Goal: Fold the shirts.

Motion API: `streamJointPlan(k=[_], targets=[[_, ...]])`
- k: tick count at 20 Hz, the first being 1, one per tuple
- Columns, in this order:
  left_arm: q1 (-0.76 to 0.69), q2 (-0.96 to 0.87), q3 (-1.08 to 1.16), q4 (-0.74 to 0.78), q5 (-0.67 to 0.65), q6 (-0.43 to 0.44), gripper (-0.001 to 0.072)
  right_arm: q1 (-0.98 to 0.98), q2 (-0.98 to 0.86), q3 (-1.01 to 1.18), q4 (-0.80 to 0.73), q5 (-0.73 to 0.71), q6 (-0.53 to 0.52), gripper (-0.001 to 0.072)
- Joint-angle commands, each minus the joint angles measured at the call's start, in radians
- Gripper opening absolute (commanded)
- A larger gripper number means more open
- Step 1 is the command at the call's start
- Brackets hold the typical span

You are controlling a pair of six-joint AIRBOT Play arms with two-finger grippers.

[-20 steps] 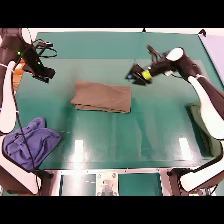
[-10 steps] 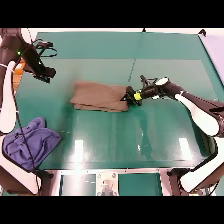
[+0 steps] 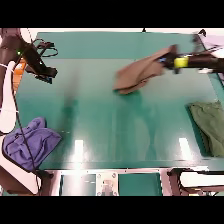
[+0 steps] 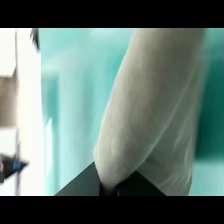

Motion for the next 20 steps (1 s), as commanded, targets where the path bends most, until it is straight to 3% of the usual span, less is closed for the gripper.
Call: streamJointPlan(k=[1,5,8,15,20], targets=[[0.001,0.0,0.0,-0.039,0.002,-0.017,0.003,-0.319,0.126,0.039,-0.087,0.16,0.043,0.0015],[0.001,0.0,0.0,-0.04,0.002,-0.025,0.0031,-0.656,0.125,0.059,-0.128,0.256,0.039,0.0015],[0.001,0.0,0.0,-0.048,0.002,-0.042,0.003,-0.794,0.124,0.059,-0.304,0.355,0.048,0.0015],[0.001,0.0,0.0,-0.083,0.0,-0.041,0.0031,-0.857,0.161,0.059,-0.774,0.513,0.187,0.0015],[0.001,0.0,0.0,-0.085,0.0,-0.041,0.0031,-0.858,0.162,-0.046,-0.891,0.549,0.218,0.0018]])
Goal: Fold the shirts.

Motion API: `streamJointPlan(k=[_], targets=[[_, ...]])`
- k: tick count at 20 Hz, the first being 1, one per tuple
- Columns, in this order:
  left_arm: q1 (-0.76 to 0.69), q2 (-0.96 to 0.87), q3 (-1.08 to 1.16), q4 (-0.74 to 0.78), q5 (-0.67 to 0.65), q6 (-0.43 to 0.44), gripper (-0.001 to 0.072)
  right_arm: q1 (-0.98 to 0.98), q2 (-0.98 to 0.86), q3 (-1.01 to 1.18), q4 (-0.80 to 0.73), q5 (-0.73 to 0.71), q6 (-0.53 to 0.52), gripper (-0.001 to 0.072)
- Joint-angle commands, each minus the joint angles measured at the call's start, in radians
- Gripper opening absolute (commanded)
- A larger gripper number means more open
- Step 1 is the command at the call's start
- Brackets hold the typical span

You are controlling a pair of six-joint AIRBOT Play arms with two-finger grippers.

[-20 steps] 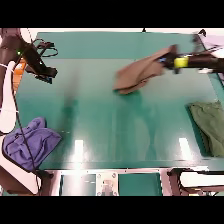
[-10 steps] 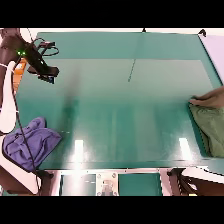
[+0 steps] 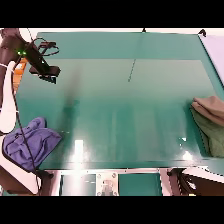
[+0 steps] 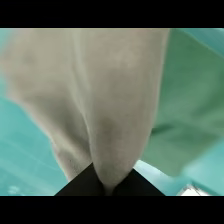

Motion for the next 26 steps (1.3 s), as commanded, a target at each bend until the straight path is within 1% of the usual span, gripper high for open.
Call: streamJointPlan(k=[1,2,3,5,6,7,8,9,11,13,14,16,19,21,23,24,26], targets=[[0.001,0.0,0.0,-0.004,0.0,0.0,0.0031,-0.005,0.003,-0.109,-0.163,0.033,0.052,0.0081],[0.001,0.0,0.0,-0.004,0.0,0.0,0.0031,-0.005,0.002,-0.154,-0.216,0.033,0.078,0.0294],[0.001,0.0,0.0,-0.005,0.0,0.0,0.0031,-0.008,-0.002,-0.195,-0.263,0.033,0.105,0.0528],[0.001,0.0,0.0,-0.012,0.001,0.0,0.003,-0.008,-0.02,-0.223,-0.267,0.033,0.13,0.0539],[0.001,0.0,0.0,-0.023,0.003,0.0,0.003,0.0,-0.031,-0.214,-0.229,0.026,0.13,0.0536],[0.001,0.0,0.0,-0.041,0.006,0.0,0.003,0.02,-0.038,-0.197,-0.15,0.006,0.128,0.0435],[0.001,0.0,0.0,-0.073,0.005,-0.001,0.0029,0.051,-0.04,-0.178,-0.053,-0.035,0.092,0.0139],[-0.001,0.0,0.0,-0.114,0.005,-0.004,0.0029,0.102,-0.039,-0.156,0.052,-0.087,0.039,0.0022],[-0.022,0.025,-0.032,-0.133,0.001,-0.025,0.0029,0.237,-0.024,-0.13,0.156,-0.183,-0.035,0.0016],[-0.06,0.098,-0.147,-0.134,0.01,-0.036,0.0029,0.406,0.019,-0.157,0.164,-0.251,-0.084,0.0015],[-0.082,0.153,-0.234,-0.134,0.031,-0.037,0.0029,0.486,0.053,-0.2,0.165,-0.275,-0.091,0.0015],[-0.127,0.305,-0.458,-0.135,0.107,-0.056,0.0029,0.658,0.159,-0.374,0.165,-0.352,-0.099,0.0015],[-0.183,0.589,-0.843,-0.14,0.231,-0.135,0.0029,0.901,0.333,-0.705,0.177,-0.419,-0.103,0.0016],[-0.215,0.761,-1.051,-0.141,0.274,-0.179,0.0029,1.033,0.423,-0.874,0.227,-0.492,-0.089,0.0016],[-0.217,0.88,-1.172,-0.138,0.283,-0.217,0.003,1.127,0.461,-0.944,0.277,-0.55,-0.089,0.0017],[-0.217,0.92,-1.203,-0.137,0.285,-0.22,0.0031,1.167,0.463,-0.949,0.286,-0.56,-0.089,0.0018],[-0.217,0.956,-1.216,-0.138,0.278,-0.219,0.0031,1.22,0.462,-0.949,0.304,-0.536,-0.089,0.0017]])
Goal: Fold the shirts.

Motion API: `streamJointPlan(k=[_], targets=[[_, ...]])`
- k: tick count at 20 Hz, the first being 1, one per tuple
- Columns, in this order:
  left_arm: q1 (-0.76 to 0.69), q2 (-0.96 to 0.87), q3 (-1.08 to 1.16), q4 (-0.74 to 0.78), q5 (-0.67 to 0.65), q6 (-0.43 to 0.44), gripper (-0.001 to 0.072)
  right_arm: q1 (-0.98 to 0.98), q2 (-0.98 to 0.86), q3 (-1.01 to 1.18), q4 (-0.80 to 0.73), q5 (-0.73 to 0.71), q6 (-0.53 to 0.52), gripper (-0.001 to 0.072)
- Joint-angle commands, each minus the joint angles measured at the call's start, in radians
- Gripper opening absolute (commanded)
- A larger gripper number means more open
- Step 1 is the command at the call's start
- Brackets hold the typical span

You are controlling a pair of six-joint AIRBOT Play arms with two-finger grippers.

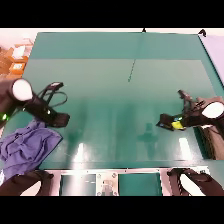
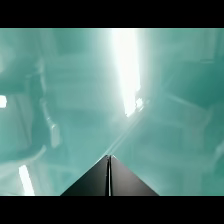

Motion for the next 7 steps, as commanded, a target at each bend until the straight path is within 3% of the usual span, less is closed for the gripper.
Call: streamJointPlan(k=[1,7], targets=[[-0.01,0.11,-0.106,0.0,0.022,-0.03,0.0031,0.129,0.035,-0.065,0.05,-0.033,-0.001,0.0017],[-0.01,0.11,-0.106,0.0,0.045,-0.031,0.0031,0.138,0.035,-0.065,0.05,-0.033,-0.001,0.0017]])
